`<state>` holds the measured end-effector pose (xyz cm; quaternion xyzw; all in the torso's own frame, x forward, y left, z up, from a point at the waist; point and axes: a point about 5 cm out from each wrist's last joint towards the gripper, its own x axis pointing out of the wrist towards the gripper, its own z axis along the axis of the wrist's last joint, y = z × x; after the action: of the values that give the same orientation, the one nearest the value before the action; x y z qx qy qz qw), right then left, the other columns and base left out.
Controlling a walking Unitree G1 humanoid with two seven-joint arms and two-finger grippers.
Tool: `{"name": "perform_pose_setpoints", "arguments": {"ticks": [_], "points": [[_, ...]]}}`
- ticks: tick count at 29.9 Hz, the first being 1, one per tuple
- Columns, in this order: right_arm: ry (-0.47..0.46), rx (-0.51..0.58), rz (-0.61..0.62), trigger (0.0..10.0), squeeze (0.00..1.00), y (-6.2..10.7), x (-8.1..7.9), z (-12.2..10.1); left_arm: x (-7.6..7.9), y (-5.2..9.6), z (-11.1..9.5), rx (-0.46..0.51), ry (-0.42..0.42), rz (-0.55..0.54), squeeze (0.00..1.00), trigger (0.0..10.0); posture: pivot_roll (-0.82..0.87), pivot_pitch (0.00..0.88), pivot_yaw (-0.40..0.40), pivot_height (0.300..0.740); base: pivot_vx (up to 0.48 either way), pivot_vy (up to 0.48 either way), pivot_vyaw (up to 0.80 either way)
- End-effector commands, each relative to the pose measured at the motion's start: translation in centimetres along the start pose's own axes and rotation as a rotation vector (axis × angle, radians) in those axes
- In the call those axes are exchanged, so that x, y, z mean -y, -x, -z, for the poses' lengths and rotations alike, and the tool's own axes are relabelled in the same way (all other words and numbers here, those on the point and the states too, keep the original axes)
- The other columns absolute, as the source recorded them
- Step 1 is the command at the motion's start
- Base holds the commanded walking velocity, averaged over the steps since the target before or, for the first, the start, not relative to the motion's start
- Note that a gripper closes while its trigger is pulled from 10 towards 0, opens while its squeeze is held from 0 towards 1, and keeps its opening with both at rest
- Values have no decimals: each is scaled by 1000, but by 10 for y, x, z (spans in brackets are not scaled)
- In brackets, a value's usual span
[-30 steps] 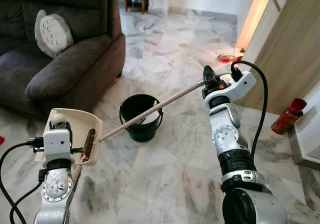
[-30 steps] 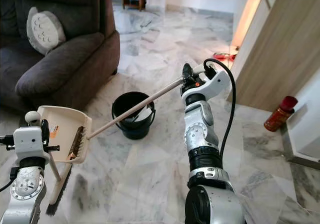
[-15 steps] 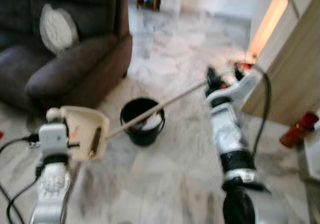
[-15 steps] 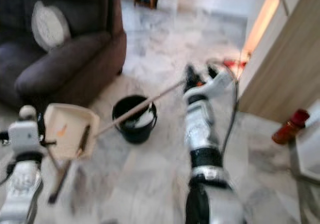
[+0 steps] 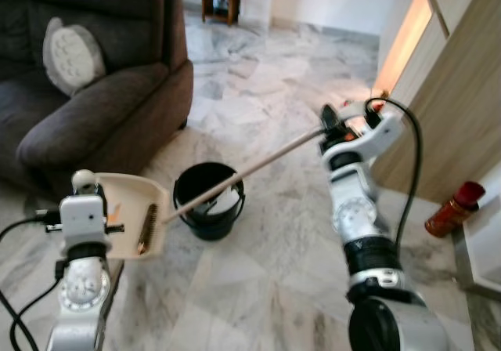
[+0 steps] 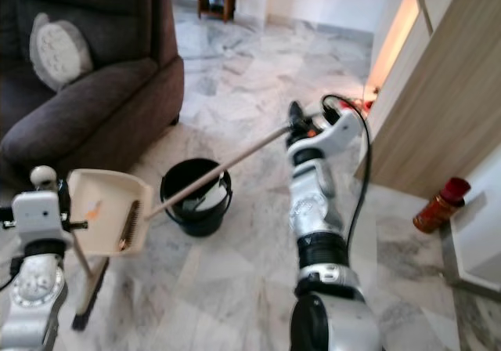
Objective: Sweep floor
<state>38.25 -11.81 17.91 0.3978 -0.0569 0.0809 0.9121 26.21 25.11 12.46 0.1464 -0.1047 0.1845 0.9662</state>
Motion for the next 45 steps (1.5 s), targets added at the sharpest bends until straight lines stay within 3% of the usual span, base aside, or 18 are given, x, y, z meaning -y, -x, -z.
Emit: {"name": "perform_pose_setpoints", "arguments": {"ticks": [1,31,35,45], "points": [[-39,74,-19,10000,0,-4,-3,-19,2,-3,-11,55,-4,3,0,10000,210,59,-25,740,319,0,0],[-38,67,-31,10000,0,-4,-5,-18,2,-5,-12,57,-2,1,0,10000,209,44,-30,740,321,0,0],[-2,73,-42,10000,0,-4,-8,-19,2,-5,-11,55,-3,1,0,10000,209,44,-31,740,323,0,0],[-17,72,-31,10000,0,-4,-5,-20,3,-5,-11,53,1,-1,0,10000,205,51,-36,740,322,0,443]]}}
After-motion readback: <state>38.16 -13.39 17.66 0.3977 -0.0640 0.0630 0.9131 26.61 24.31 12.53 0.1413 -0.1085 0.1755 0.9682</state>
